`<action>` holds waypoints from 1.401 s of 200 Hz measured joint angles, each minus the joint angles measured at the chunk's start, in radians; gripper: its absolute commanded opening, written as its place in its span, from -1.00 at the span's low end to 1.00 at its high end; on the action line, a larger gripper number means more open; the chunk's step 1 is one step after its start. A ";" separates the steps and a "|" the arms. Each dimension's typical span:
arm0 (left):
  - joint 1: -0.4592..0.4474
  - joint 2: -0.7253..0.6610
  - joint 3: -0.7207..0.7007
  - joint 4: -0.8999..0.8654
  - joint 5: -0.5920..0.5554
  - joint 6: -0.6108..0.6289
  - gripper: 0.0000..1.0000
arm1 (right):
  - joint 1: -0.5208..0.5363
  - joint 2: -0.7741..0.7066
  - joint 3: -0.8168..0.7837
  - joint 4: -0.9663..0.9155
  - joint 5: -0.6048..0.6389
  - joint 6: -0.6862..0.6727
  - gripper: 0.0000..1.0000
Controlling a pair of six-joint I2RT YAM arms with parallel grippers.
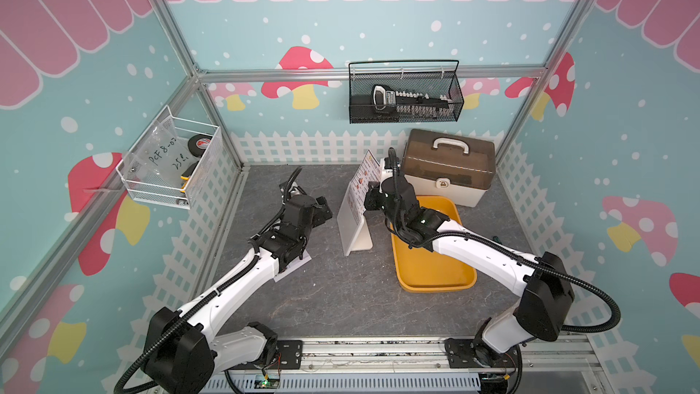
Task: Replace the menus in the menu holders
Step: Insert the menu into the menu holder.
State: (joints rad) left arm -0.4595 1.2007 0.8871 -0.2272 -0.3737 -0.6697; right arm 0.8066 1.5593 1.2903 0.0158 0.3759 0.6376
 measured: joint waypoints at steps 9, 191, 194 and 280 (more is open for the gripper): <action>0.000 0.000 0.000 0.000 0.000 0.000 0.96 | 0.001 -0.006 -0.005 0.002 0.000 0.000 -0.86; 0.000 0.000 0.000 0.000 -0.005 0.000 0.96 | 0.076 -0.020 -0.040 0.060 0.029 0.038 -0.84; 0.000 0.000 0.000 0.000 -0.005 0.000 0.96 | 0.078 -0.020 -0.040 0.060 0.029 0.038 -0.84; 0.000 0.000 0.000 0.000 -0.012 0.000 0.96 | 0.080 -0.010 -0.040 0.059 0.023 0.056 -0.75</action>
State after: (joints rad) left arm -0.4595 1.2007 0.8871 -0.2272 -0.3859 -0.6693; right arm 0.8864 1.5494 1.2499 0.0750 0.3988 0.6933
